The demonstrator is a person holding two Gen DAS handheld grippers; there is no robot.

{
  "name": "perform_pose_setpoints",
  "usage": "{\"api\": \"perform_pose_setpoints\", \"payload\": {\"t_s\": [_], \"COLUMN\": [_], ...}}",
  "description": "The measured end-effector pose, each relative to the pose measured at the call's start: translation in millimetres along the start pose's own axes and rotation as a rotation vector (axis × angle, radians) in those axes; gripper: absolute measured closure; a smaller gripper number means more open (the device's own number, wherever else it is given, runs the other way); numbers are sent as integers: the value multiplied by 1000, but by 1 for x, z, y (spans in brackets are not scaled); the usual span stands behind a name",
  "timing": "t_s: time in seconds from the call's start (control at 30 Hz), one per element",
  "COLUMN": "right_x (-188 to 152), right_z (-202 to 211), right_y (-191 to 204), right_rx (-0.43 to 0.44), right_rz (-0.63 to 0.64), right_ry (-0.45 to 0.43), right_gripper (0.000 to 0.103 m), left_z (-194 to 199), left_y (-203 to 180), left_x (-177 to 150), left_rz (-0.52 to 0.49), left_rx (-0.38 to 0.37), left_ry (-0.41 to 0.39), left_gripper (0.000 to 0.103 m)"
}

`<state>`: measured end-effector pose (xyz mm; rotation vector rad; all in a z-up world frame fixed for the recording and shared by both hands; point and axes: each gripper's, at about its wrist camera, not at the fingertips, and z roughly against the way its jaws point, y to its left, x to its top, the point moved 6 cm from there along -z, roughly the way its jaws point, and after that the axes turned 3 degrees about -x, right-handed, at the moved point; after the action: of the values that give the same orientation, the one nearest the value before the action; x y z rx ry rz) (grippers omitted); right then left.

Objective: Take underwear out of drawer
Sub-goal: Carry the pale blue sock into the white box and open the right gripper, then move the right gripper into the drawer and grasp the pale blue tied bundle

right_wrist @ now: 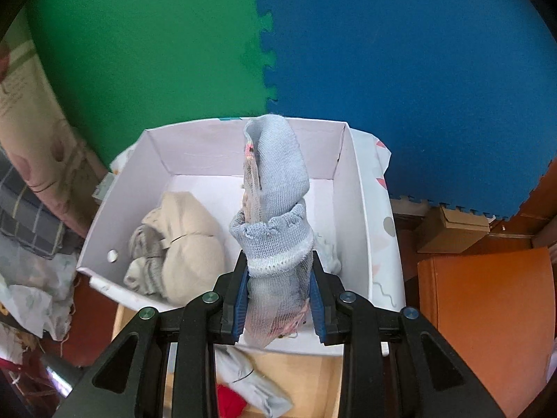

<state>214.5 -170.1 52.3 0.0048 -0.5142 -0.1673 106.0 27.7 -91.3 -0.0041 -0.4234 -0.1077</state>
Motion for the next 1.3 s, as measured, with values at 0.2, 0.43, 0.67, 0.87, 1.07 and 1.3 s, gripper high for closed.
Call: {"api": "perform_pose_setpoints", "payload": {"t_s": [0.2,0.43,0.67,0.87,1.07,1.3], "right_x": [-2,-6,-6,-4,-31,-93], "right_z": [-40,-61,-52,-16,27,41], "right_y": [1,2,2,5,20,33], "right_rx": [-39,-40,-22,18,102,191], "right_rz": [15,16,10,29,119,226], "right_ry": [73,107,91,56,44,125], "right_gripper": [74,72,63,54,54,54], "left_z": [2,2,2,1,-2,-2], "left_y": [1,1,2,3,3,5], "left_x": [0,-1,-1,-2,-4,-3], "left_rz": [13,22,22,25,39,52], "left_rx": [-10,-16,-16,-13,-24,-28], "left_ry": [-5,-7,-6,-1,16,13], "left_gripper": [49,49,49,49,49,49]}}
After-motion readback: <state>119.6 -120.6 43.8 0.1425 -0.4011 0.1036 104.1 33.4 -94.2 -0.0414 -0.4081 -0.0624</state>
